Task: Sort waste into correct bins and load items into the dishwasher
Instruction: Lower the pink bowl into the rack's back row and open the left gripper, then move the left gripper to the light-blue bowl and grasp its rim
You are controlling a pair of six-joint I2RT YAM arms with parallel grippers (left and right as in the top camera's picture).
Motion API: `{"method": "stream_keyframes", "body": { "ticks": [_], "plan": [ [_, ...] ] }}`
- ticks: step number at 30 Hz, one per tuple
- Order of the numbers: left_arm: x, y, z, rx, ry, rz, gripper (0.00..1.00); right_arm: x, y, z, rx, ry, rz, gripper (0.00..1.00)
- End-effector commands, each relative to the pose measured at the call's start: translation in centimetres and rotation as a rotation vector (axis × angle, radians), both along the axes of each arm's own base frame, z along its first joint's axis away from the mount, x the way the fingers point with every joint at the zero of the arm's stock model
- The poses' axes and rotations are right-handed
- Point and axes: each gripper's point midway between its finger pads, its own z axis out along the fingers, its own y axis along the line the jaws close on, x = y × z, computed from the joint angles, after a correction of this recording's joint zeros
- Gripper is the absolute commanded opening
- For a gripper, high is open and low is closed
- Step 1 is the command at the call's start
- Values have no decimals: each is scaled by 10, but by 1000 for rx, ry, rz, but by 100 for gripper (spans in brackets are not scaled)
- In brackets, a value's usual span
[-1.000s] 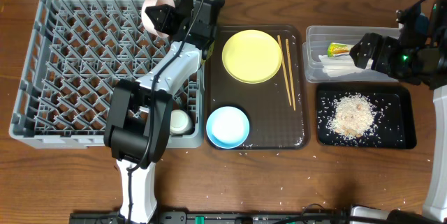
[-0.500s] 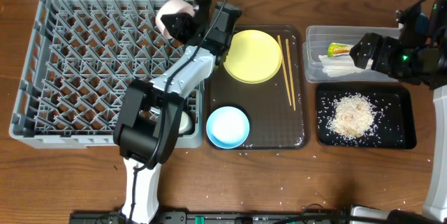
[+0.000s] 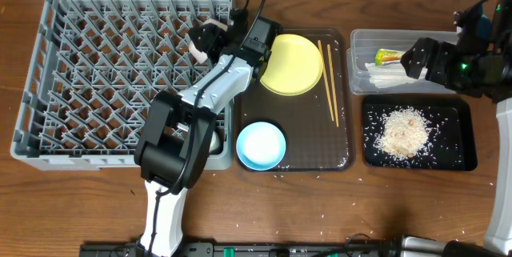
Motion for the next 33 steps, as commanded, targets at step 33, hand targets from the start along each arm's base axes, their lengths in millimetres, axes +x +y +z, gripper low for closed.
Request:
{"method": "stream_keyframes", "body": {
  "ticks": [33],
  "plan": [
    [-195, -167, -4, -1167, 590, 89, 70, 0, -2, 3, -1, -6, -9, 99]
  ]
}}
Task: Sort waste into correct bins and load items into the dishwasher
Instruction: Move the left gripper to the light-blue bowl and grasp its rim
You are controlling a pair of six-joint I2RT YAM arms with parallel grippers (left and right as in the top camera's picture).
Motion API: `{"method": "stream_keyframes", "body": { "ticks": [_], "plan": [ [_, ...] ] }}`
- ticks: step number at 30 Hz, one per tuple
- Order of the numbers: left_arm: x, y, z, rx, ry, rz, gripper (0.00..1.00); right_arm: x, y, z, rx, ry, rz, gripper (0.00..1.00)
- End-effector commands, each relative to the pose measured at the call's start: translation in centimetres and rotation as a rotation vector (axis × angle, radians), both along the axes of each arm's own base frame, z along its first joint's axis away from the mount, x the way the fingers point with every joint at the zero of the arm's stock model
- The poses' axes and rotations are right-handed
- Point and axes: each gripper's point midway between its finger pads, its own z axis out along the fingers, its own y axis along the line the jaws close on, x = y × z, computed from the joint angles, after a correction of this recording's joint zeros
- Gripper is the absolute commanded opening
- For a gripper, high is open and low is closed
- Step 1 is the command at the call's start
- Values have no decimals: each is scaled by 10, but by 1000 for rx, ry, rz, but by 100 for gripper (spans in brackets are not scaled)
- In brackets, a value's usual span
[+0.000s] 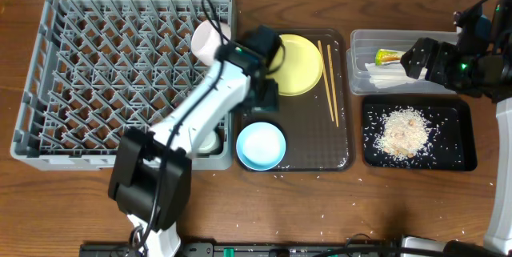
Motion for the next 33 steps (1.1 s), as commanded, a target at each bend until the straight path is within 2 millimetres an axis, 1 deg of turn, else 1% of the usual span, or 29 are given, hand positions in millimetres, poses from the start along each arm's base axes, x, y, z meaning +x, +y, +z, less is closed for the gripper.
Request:
{"method": "stream_keyframes", "body": {
  "ticks": [1, 2, 3, 5, 7, 9, 11, 14, 15, 24, 26, 28, 30, 33],
  "plan": [
    [-37, -33, 23, -18, -11, -112, 70, 0, -2, 3, -1, -7, -9, 99],
    [-48, -39, 21, 8, -7, -147, 70, 0, -2, 3, -1, -7, -9, 99],
    [-54, -42, 18, 26, -5, -166, 70, 0, -2, 3, -1, -7, -9, 99],
    [-70, -46, 7, 84, -8, -176, 66, 0, -2, 3, -1, -7, -9, 99],
    [-80, -47, -6, 110, -8, -179, 63, 0, -2, 3, -1, -7, -9, 99],
    [-84, -47, -19, 112, -5, -184, 62, 0, -2, 3, -1, -7, -9, 99],
    [-82, -46, -33, 103, -15, -180, 62, 0, -2, 3, -1, -7, -9, 99],
    [-77, -50, -51, 71, -44, -176, 62, 0, -2, 3, -1, -7, -9, 99],
    [-76, -56, -56, 43, -49, -178, 62, 0, -2, 3, -1, -7, -9, 99],
    [-79, -95, -63, -90, -54, -226, 62, 0, -2, 3, -1, -7, -9, 99],
    [-81, -101, -66, -94, -58, -242, 62, 0, -2, 3, -1, -7, -9, 99],
    [-83, -103, -68, -94, -57, -247, 62, 0, -2, 3, -1, -7, -9, 99],
    [-82, -105, -67, -105, -59, -248, 62, 0, -2, 3, -1, -7, -9, 99],
    [-80, -125, -61, -196, -71, -265, 62, 0, -2, 3, -1, -7, -9, 99]
  ]
}}
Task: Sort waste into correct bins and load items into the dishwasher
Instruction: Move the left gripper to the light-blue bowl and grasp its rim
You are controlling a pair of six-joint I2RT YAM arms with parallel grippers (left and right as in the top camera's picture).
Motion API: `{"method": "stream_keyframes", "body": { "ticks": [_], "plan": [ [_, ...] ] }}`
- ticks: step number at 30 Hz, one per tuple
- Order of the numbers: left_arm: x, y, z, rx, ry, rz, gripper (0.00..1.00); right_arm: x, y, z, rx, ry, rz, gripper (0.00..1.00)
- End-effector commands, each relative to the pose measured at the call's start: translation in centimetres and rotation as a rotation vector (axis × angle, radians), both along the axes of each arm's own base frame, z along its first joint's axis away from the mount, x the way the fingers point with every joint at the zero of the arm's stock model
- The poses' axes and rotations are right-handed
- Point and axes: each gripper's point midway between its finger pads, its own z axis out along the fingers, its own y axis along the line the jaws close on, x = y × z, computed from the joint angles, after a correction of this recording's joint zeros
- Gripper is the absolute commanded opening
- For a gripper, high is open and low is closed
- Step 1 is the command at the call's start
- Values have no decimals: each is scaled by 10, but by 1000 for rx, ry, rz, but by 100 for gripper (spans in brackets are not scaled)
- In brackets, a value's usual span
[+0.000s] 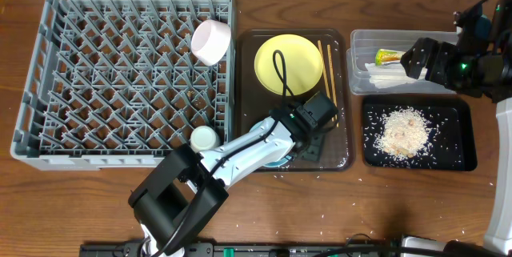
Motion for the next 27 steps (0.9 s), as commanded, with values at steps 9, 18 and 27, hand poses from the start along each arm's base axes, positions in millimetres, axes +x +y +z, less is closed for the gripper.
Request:
{"method": "stream_keyframes", "body": {
  "ticks": [9, 18, 27],
  "plan": [
    [12, -27, 23, -101, -27, -88, 62, 0, -2, 3, -1, -7, -9, 99],
    [37, 51, 91, 33, -16, -59, 60, 0, -2, 3, -1, -7, -9, 99],
    [27, 108, 47, 225, 36, -97, 61, 0, -2, 3, -1, -7, -9, 99]
  ]
}}
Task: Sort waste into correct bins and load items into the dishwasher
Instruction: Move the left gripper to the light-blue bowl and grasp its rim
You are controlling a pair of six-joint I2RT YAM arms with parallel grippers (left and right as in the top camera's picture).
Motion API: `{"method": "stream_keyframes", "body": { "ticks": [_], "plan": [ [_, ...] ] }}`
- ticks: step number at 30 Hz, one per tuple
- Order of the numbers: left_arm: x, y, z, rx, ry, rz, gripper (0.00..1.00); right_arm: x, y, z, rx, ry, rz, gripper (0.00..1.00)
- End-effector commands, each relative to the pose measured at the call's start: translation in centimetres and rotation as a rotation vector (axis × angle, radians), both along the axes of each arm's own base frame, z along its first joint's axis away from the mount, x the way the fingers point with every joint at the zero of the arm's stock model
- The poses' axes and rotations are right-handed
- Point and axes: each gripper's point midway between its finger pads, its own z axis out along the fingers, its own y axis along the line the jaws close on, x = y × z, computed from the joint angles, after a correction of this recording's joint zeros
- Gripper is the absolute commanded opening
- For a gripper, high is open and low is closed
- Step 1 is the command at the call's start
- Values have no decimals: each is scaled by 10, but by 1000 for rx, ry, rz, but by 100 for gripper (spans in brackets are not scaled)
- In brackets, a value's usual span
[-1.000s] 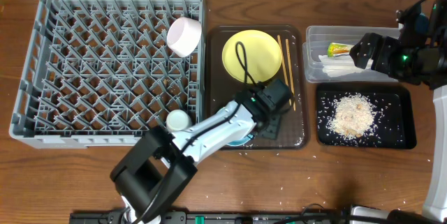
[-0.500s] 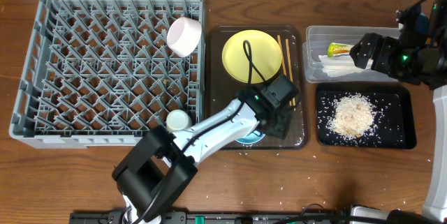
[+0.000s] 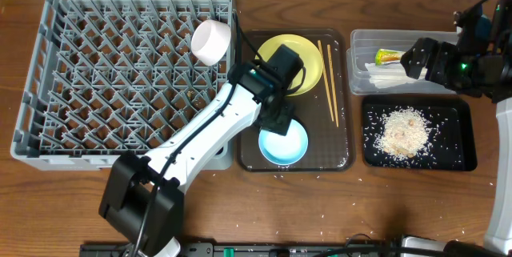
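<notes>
A light blue bowl (image 3: 286,145) lies on the dark tray (image 3: 342,159) in the middle of the table. My left gripper (image 3: 279,118) reaches down onto the bowl's far rim and seems shut on it. Behind it are a yellow plate (image 3: 310,58), partly covered by the left wrist, and a pair of chopsticks (image 3: 329,81) along the tray's right side. A white cup (image 3: 211,41) rests in the grey dish rack (image 3: 104,81) near its far right corner. My right gripper (image 3: 413,58) hovers over the clear bin (image 3: 444,37); its jaws are too dark to read.
The clear bin holds a green and yellow wrapper (image 3: 390,55) and some white pieces. A black tray (image 3: 460,157) at the right front carries a heap of rice (image 3: 404,133). Loose grains dot the table's front.
My left gripper was at the tray's right front, beside the bowl. Now it is at the bowl's far rim, and the bowl is seen further right than before. The right arm is unchanged.
My left gripper first held the white cup at the rack's far right corner. The cup then lay in the rack and the gripper was over the tray by the plate. Later it was low at the tray's right front, and now it is on the blue bowl.
</notes>
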Motion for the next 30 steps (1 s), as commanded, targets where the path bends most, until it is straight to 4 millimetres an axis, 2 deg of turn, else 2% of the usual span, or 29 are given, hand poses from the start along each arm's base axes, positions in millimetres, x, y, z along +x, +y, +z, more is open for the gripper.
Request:
{"method": "stream_keyframes", "body": {
  "ticks": [1, 7, 15, 20, 23, 30],
  "plan": [
    [-10, 20, -29, 87, 17, -67, 62, 0, -2, 3, -1, -7, -9, 99],
    [-9, 19, -61, 60, -15, -60, 62, 0, -2, 3, -1, -7, -9, 99],
    [-13, 14, -84, 32, 9, -54, 60, 0, -2, 3, -1, -7, -9, 99],
    [-13, 11, -87, 18, 16, -52, 49, 0, -2, 3, -1, -7, -9, 99],
    [-14, 9, -96, 22, 31, -58, 46, 0, -2, 3, -1, -7, -9, 99],
    [-14, 8, -101, 23, 41, -58, 25, 0, -2, 3, -1, -7, -9, 99]
  ]
}}
